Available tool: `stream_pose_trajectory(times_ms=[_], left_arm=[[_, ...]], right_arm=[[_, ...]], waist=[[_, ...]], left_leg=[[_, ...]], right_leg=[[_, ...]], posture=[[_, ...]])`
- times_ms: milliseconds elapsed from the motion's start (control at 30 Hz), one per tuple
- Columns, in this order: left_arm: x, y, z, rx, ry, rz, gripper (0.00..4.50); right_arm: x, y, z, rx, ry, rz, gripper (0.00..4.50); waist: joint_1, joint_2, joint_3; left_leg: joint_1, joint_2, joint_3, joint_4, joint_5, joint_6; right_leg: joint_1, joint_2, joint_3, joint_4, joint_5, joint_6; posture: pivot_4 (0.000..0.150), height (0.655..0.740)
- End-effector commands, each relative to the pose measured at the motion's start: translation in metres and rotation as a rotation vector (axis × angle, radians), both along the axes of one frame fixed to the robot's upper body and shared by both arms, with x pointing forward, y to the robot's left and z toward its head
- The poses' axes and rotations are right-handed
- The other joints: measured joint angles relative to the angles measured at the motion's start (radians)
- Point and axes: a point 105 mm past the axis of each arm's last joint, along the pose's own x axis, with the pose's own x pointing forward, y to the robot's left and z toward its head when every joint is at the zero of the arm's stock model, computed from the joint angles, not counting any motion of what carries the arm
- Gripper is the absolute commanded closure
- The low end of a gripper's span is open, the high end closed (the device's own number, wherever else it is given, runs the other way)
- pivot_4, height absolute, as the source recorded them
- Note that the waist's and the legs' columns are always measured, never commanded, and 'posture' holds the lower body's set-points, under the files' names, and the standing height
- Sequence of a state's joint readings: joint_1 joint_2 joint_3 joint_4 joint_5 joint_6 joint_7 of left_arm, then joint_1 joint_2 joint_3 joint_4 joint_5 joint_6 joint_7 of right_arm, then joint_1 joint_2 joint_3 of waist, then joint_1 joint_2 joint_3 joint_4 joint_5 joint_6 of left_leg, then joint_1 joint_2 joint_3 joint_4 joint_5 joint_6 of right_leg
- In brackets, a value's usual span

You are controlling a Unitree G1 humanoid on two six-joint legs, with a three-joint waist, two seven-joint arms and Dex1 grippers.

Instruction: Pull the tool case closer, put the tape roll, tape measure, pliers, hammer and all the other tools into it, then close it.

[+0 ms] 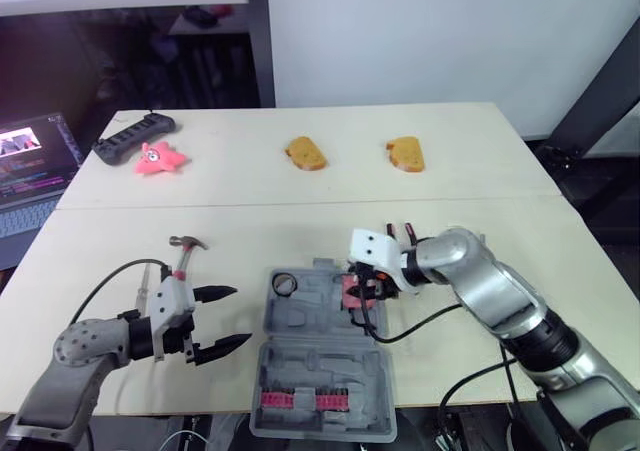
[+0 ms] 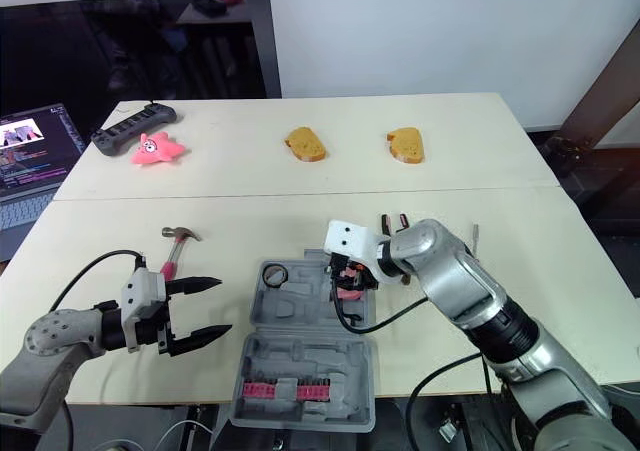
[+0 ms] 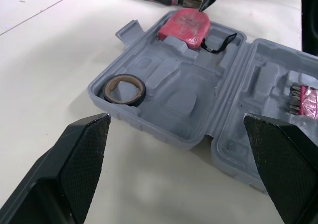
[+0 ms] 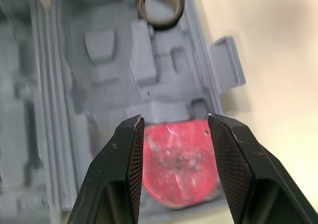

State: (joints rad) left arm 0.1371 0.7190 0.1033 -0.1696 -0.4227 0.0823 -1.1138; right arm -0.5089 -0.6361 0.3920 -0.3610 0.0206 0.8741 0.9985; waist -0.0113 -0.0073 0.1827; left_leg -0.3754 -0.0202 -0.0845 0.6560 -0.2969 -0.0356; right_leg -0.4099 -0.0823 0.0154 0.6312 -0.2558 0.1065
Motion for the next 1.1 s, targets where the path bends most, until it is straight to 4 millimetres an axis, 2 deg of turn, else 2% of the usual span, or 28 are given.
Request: stream_pose_trajectory(times_ms=[33,133,267,600,967,1100], left_arm=[[-0.001,-0.001,0.005,0.003,-0.026,0.0,0.0],[0.0,-0.002,0.004,-0.005,-0.023,0.006,0.0],[0.002,-0.003,0.004,-0.011,-0.023,0.004,0.0],[0.005,-0.002,0.005,-0.007,-0.028,-0.005,0.0],[0.005,-0.001,0.007,-0.002,-0.035,0.0,0.0],[0.005,0.0,0.007,0.001,-0.037,0.003,0.0]], right_arm=[[0.0,-0.007,0.014,0.21,-0.108,-0.119,2.36],[0.002,-0.024,0.008,0.347,-0.135,-0.263,2.36],[-0.002,-0.027,-0.002,0.381,-0.167,-0.282,2.36],[-0.006,-0.02,-0.031,0.319,-0.173,-0.25,2.36],[-0.007,-0.024,-0.072,0.21,-0.028,-0.32,2.36],[-0.016,-0.026,-0.09,0.162,0.078,-0.346,2.36]], waist=[[0.0,0.0,0.0],[-0.002,0.0,0.0],[-0.007,0.0,0.0],[-0.006,0.0,0.0],[-0.006,-0.001,-0.001],[-0.005,-0.002,-0.002]], left_leg=[[0.0,0.0,0.0,-0.001,0.0,0.0],[0.001,0.0,0.001,-0.002,0.0,0.0],[0.002,0.0,0.001,-0.003,0.0,0.0],[0.002,0.0,0.001,-0.003,0.0,0.0],[0.003,0.0,0.001,-0.003,0.0,0.0],[0.004,0.0,0.0,-0.003,0.0,0.0]], right_leg=[[0.0,0.0,0.0,0.0,0.0,0.0],[0.0,0.0,0.001,0.0,0.0,0.0],[0.0,0.0,0.001,0.0,0.0,0.0],[0.0,0.001,0.001,0.0,0.0,0.0],[0.001,0.001,0.001,0.0,0.0,0.0],[0.002,0.001,0.001,0.0,0.0,0.0]], posture=[[0.15,0.74],[0.15,0.74],[0.15,0.74],[0.15,0.74],[0.15,0.74],[0.15,0.74]])
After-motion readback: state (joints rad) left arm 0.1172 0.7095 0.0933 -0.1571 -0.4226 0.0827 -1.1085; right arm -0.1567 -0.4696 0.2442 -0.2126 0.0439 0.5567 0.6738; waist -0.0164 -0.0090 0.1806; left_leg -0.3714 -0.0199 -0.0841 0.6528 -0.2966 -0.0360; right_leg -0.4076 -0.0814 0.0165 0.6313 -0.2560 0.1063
